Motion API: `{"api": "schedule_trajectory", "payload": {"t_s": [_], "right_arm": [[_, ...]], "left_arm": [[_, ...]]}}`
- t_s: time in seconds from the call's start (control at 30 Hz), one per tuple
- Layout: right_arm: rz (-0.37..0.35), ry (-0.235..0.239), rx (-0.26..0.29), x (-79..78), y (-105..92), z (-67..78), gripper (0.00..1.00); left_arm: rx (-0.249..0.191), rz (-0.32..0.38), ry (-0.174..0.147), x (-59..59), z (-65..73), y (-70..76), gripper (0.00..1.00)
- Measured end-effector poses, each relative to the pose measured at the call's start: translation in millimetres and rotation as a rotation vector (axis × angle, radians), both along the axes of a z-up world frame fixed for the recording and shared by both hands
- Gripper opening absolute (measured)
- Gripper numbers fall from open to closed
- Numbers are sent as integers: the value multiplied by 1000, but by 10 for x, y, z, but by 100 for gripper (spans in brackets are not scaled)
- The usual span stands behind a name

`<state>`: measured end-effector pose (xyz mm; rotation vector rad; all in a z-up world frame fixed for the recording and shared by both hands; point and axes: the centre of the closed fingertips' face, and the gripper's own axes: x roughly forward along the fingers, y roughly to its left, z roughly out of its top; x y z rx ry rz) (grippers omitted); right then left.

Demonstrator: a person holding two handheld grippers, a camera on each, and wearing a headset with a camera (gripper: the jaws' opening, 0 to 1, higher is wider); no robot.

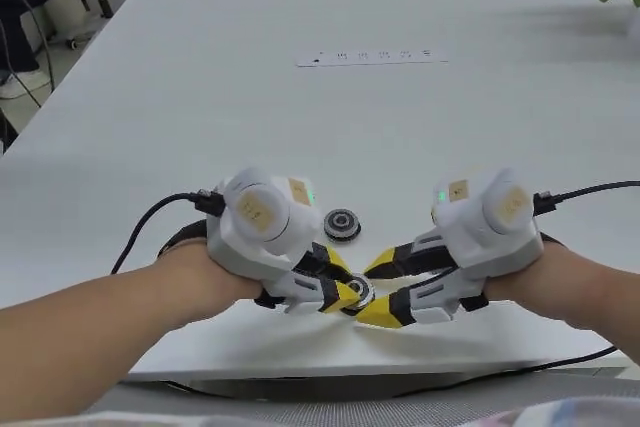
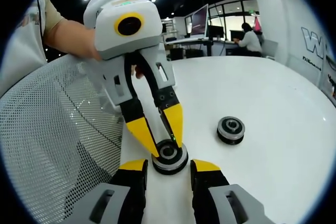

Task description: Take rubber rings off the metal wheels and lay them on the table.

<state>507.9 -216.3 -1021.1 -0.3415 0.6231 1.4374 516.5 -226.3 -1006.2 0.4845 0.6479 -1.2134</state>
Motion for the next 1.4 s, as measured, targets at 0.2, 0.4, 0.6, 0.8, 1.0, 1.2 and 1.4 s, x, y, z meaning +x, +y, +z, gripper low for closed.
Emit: {"api": "schedule_trajectory", "payload": {"t_s": [0.2,0.4,0.6,0.8,1.0,1.2,1.4], "right_arm": [[15,-22,-10,-14,19,-15,29],[-6,-26,-1,12,-14,3,25],[-16,-25,-2,11,-53,5,22],[-24,-30,-23,6,-126,-14,13],[-50,-10,-24,22,-144,-15,6],[-63,6,-29,17,-149,-16,5],[-99,40,-21,37,-158,-18,2]], "left_arm": [[1,4,-1,-2,0,1,14],[-2,7,-4,-1,-1,6,14],[-1,10,-8,0,-2,8,14],[-1,14,-12,-4,0,12,14],[-3,18,-12,-4,2,13,13],[0,19,-15,-2,3,15,13],[1,19,-17,-2,1,17,13]]}}
